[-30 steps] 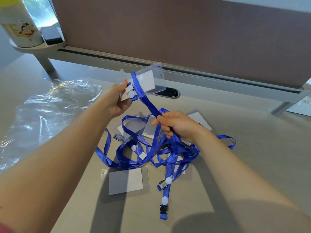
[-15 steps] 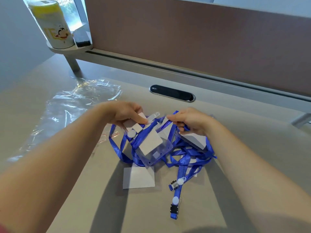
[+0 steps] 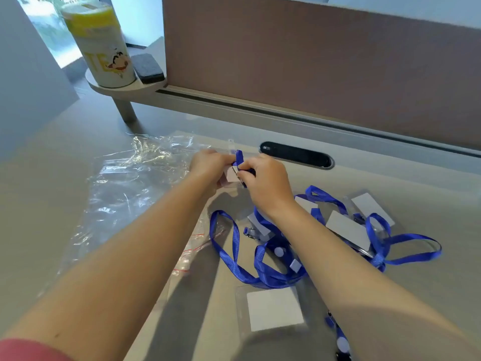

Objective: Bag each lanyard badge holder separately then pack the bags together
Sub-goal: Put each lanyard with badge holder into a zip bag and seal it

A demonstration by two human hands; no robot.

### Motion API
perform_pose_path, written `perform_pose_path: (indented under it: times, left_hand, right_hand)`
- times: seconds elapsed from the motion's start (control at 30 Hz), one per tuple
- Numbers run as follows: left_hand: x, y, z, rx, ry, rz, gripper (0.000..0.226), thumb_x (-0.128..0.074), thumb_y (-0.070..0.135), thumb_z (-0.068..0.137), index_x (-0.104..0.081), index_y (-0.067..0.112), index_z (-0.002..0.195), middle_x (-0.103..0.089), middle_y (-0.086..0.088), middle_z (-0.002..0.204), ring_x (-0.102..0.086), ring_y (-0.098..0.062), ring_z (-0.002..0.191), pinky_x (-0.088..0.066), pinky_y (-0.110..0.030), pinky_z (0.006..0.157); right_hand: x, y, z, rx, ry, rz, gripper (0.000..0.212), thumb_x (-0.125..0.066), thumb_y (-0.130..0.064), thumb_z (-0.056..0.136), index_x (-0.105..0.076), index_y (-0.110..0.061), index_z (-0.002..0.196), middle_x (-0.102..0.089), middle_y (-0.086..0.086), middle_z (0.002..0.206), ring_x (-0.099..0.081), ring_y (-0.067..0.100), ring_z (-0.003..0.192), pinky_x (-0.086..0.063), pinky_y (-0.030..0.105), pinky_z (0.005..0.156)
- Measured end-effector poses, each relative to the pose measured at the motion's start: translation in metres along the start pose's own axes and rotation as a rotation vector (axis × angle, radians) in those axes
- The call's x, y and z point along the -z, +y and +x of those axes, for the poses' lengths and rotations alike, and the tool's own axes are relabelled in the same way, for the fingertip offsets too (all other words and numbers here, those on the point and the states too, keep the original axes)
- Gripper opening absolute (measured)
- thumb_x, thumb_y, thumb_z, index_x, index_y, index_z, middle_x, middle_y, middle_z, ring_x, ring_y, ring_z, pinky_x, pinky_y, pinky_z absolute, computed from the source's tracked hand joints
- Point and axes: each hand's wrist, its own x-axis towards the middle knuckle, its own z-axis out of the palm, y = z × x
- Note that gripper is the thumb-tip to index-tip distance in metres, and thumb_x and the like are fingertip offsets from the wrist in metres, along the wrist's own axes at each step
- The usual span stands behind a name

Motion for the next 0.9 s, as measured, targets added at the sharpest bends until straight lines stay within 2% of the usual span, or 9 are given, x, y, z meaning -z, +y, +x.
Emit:
perform_pose_path:
  times: [0.13, 0.2, 0.27, 0.33, 0.43, 0.6, 0.73, 0.83, 0.9]
  left_hand:
    - [0.018, 0.003, 0.017, 0.163, -0.071, -0.204, 0.021, -0.051, 0.001, 0.089, -0.049, 0.008, 0.069, -0.057, -0.003, 0.044, -0.049, -0.005, 0.024, -0.052, -0.024, 0.049]
    - [0.027, 0.000, 0.024, 0.234, -0.085, -0.246, 0.024, -0.047, 0.004, 0.092, -0.049, 0.007, 0.068, -0.051, 0.000, 0.028, -0.048, -0.004, 0.021, -0.051, -0.022, 0.039]
    - [0.037, -0.006, 0.028, 0.300, -0.099, -0.263, 0.025, -0.046, 0.006, 0.093, -0.050, 0.005, 0.068, -0.052, 0.000, 0.027, -0.052, -0.006, 0.023, -0.044, -0.016, 0.029]
    - [0.045, -0.012, 0.028, 0.345, -0.090, -0.285, 0.026, -0.047, 0.008, 0.093, -0.050, 0.004, 0.067, -0.053, -0.001, 0.028, -0.053, -0.008, 0.024, -0.040, -0.014, 0.027]
    - [0.052, -0.022, 0.022, 0.353, -0.080, -0.320, 0.027, -0.046, 0.006, 0.092, -0.050, 0.001, 0.066, -0.053, -0.004, 0.029, -0.054, -0.010, 0.025, -0.042, -0.015, 0.028]
    - [0.060, -0.040, 0.002, 0.272, -0.108, -0.302, 0.030, -0.043, 0.001, 0.092, -0.050, 0.000, 0.063, -0.053, -0.006, 0.030, -0.056, -0.010, 0.027, -0.045, -0.015, 0.031]
    - [0.069, -0.058, -0.023, 0.144, -0.170, -0.257, 0.036, -0.035, 0.013, 0.097, -0.050, -0.001, 0.068, -0.059, -0.009, 0.037, -0.058, -0.011, 0.031, -0.044, -0.015, 0.032]
    - [0.095, -0.081, -0.045, 0.042, -0.226, -0.063, 0.044, -0.032, 0.036, 0.097, -0.055, 0.004, 0.077, -0.066, -0.009, 0.067, -0.065, -0.016, 0.058, -0.054, -0.017, 0.044]
    - [0.121, -0.098, -0.064, -0.062, -0.169, 0.046, 0.040, -0.036, 0.038, 0.096, -0.054, 0.008, 0.076, -0.061, -0.008, 0.078, -0.064, -0.017, 0.063, -0.055, -0.021, 0.052]
  right_hand:
    - [-0.018, -0.002, 0.011, 0.121, -0.006, -0.124, 0.025, -0.047, -0.014, 0.093, -0.064, -0.003, 0.108, -0.060, 0.011, 0.111, -0.051, 0.023, 0.105, -0.033, 0.022, 0.079]
    - [-0.025, 0.000, 0.011, 0.189, -0.116, -0.146, 0.030, -0.047, -0.016, 0.093, -0.059, -0.005, 0.118, -0.059, 0.010, 0.123, -0.051, 0.024, 0.114, -0.037, 0.028, 0.091]
    - [-0.031, 0.006, 0.010, 0.213, -0.231, -0.226, 0.037, -0.050, -0.018, 0.091, -0.051, -0.008, 0.127, -0.053, 0.008, 0.133, -0.046, 0.023, 0.122, -0.036, 0.031, 0.101]
    - [-0.037, 0.008, 0.008, 0.355, -0.178, -0.302, 0.033, -0.057, -0.008, 0.083, -0.060, -0.006, 0.117, -0.063, 0.011, 0.120, -0.056, 0.030, 0.110, -0.045, 0.039, 0.093]
    - [-0.050, 0.011, 0.005, 0.544, 0.058, -0.436, 0.022, -0.063, -0.004, 0.061, -0.072, -0.009, 0.081, -0.075, 0.005, 0.079, -0.069, 0.030, 0.080, -0.055, 0.035, 0.069]
    - [-0.061, 0.015, -0.020, 0.580, 0.024, -0.406, 0.023, -0.065, 0.006, 0.061, -0.070, -0.005, 0.080, -0.069, 0.010, 0.064, -0.062, 0.029, 0.044, -0.046, 0.025, 0.037]
    - [-0.071, 0.015, -0.045, 0.579, 0.138, -0.406, 0.027, -0.053, 0.009, 0.062, -0.068, -0.001, 0.082, -0.068, 0.015, 0.063, -0.060, 0.034, 0.042, -0.050, 0.031, 0.039]
    - [-0.080, 0.016, -0.071, 0.532, 0.249, -0.323, 0.023, -0.051, 0.012, 0.068, -0.065, 0.002, 0.084, -0.068, 0.021, 0.069, -0.063, 0.039, 0.053, -0.052, 0.039, 0.048]
    - [-0.086, 0.012, -0.091, 0.505, 0.304, -0.290, 0.020, -0.050, 0.012, 0.073, -0.064, 0.004, 0.086, -0.069, 0.023, 0.075, -0.064, 0.041, 0.061, -0.052, 0.041, 0.055]
